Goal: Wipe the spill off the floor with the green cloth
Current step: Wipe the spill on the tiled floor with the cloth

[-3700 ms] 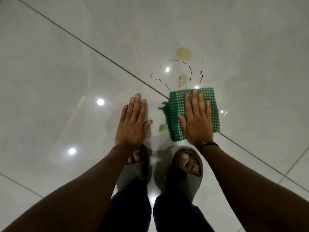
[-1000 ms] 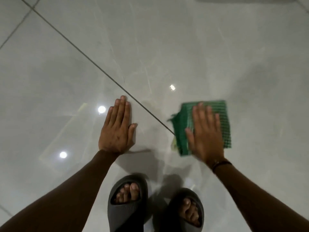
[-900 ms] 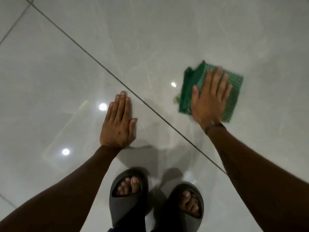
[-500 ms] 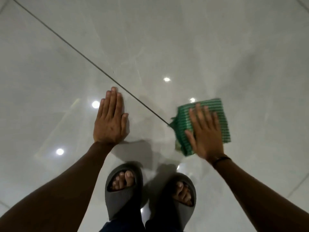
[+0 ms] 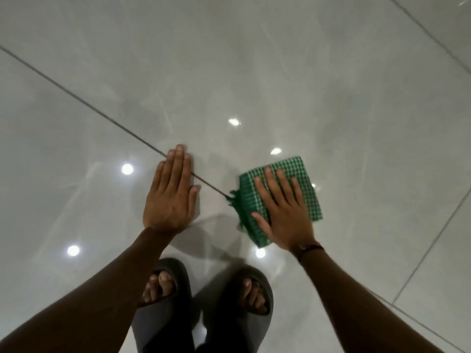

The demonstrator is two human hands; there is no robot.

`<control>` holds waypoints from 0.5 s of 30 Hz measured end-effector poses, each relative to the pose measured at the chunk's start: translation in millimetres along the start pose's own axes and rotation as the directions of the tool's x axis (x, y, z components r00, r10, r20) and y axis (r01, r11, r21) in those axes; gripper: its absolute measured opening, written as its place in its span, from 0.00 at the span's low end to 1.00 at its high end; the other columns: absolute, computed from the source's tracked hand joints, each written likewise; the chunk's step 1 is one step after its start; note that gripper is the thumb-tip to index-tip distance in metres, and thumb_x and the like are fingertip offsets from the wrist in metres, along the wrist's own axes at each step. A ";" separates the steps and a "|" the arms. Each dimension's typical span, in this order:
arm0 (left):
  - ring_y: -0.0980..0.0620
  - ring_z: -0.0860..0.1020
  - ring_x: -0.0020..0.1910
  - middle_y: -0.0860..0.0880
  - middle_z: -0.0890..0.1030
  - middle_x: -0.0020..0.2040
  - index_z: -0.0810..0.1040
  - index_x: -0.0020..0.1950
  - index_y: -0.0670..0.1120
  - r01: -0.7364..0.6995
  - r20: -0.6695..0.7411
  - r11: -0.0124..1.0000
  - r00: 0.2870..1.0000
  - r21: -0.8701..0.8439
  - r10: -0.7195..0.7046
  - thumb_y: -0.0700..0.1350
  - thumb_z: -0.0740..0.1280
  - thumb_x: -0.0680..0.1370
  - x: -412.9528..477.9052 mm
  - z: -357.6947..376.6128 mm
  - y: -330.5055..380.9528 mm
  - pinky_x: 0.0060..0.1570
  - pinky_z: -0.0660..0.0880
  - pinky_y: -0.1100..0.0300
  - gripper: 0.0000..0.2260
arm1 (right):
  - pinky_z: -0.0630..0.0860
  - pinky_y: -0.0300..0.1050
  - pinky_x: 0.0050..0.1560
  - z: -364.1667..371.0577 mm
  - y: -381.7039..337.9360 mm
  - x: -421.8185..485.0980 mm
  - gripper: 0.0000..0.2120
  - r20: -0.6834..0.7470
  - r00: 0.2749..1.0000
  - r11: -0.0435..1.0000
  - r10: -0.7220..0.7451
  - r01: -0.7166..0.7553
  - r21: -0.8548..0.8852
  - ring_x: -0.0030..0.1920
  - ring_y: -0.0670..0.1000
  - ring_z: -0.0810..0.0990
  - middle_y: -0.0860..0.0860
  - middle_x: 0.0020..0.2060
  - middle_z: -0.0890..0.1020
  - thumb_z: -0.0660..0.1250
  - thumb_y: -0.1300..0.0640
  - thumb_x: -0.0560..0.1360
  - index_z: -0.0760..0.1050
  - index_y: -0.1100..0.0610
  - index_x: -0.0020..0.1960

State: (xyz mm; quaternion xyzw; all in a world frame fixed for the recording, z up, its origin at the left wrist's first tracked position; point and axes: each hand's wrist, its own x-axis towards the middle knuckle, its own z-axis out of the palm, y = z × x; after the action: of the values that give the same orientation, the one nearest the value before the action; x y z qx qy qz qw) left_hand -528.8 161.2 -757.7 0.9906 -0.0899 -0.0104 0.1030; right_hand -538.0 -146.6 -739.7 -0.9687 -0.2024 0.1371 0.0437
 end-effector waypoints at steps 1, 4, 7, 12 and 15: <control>0.37 0.55 0.91 0.36 0.56 0.91 0.54 0.89 0.36 -0.003 0.002 1.000 1.000 0.014 0.003 0.50 0.58 0.89 0.7 3.0 -0.4 0.88 0.60 0.38 0.32 | 0.56 0.72 0.87 0.1 18.7 6.0 0.38 -0.005 1.000 1.000 -0.005 0.005 -0.017 0.91 0.63 0.51 0.57 0.91 0.54 0.51 0.33 0.88 0.53 0.53 0.91; 0.37 0.54 0.91 0.36 0.54 0.91 0.53 0.89 0.37 0.020 0.002 1.000 1.000 0.020 -0.020 0.51 0.55 0.89 1.7 7.5 -2.2 0.89 0.59 0.39 0.32 | 0.51 0.70 0.89 -15.1 53.6 63.6 0.38 -0.039 0.988 0.989 0.149 -0.149 0.008 0.91 0.63 0.50 0.57 0.91 0.52 0.46 0.33 0.88 0.48 0.52 0.91; 0.38 0.53 0.92 0.36 0.54 0.91 0.53 0.90 0.37 0.026 0.028 0.999 0.999 0.029 -0.027 0.51 0.54 0.89 1.6 7.8 0.8 0.89 0.58 0.39 0.32 | 0.50 0.70 0.90 -29.1 54.7 129.9 0.38 -0.149 0.932 0.944 0.331 -0.325 0.065 0.91 0.65 0.50 0.60 0.91 0.52 0.45 0.34 0.88 0.48 0.53 0.91; 0.38 0.54 0.91 0.36 0.55 0.91 0.53 0.89 0.37 0.027 0.036 0.999 0.999 0.022 -0.028 0.51 0.54 0.90 3.8 2.3 1.9 0.89 0.58 0.39 0.31 | 0.51 0.72 0.89 -22.0 -14.5 121.4 0.37 -0.114 0.965 0.970 0.238 -0.230 0.078 0.90 0.67 0.51 0.60 0.91 0.52 0.49 0.35 0.89 0.50 0.54 0.91; 0.39 0.53 0.92 0.37 0.54 0.91 0.52 0.90 0.38 0.069 0.052 0.998 0.996 -0.010 -0.068 0.52 0.55 0.90 2.5 -1.8 -3.6 0.90 0.58 0.40 0.32 | 0.50 0.71 0.89 -0.4 -40.5 26.8 0.37 0.009 0.994 0.991 0.106 -0.107 0.082 0.91 0.63 0.46 0.56 0.92 0.48 0.49 0.35 0.89 0.47 0.51 0.92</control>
State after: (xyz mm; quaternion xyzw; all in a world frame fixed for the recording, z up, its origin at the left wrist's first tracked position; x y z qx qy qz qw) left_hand -525.7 164.5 -756.7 0.9918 -0.0585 -0.0399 0.1060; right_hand -529.7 -98.8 -740.3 -0.9751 -0.1447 0.1497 0.0760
